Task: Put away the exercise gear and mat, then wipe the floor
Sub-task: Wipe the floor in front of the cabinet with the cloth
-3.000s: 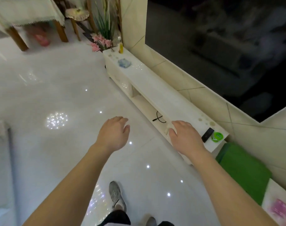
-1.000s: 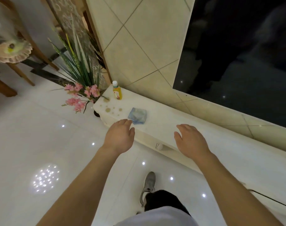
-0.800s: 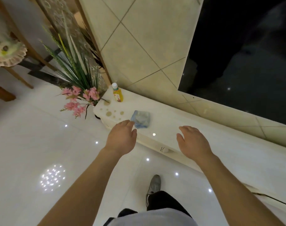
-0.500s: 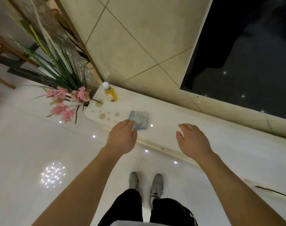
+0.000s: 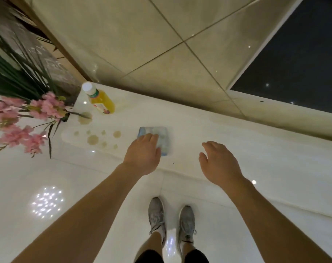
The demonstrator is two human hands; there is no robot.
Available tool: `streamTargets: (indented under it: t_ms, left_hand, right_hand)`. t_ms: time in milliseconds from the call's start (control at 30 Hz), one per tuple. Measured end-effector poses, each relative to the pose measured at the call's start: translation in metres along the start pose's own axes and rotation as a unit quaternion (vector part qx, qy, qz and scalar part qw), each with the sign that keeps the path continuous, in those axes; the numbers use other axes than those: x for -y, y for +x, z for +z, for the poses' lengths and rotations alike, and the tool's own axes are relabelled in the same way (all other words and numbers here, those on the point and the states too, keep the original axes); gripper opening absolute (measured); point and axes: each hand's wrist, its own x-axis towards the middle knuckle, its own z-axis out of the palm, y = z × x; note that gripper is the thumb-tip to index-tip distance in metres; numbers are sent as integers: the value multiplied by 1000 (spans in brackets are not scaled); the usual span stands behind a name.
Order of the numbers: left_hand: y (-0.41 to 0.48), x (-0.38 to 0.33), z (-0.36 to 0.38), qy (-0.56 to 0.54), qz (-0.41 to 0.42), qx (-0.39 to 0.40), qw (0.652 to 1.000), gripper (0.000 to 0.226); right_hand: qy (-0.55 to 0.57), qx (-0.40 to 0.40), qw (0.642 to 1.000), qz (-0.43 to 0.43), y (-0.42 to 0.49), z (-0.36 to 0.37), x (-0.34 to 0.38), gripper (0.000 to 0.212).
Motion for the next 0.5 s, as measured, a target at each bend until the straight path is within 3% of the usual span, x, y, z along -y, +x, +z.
streamTargets:
  t_ms: [267, 500]
  left_hand:
    - [75, 42, 72, 19, 0, 47, 999, 48]
    - [113, 60, 119, 59, 24, 37, 997, 50]
  right_hand:
    - [-2, 21, 1000, 14, 74, 69, -7, 41]
    - [5, 27, 999, 32, 110, 112, -22, 37]
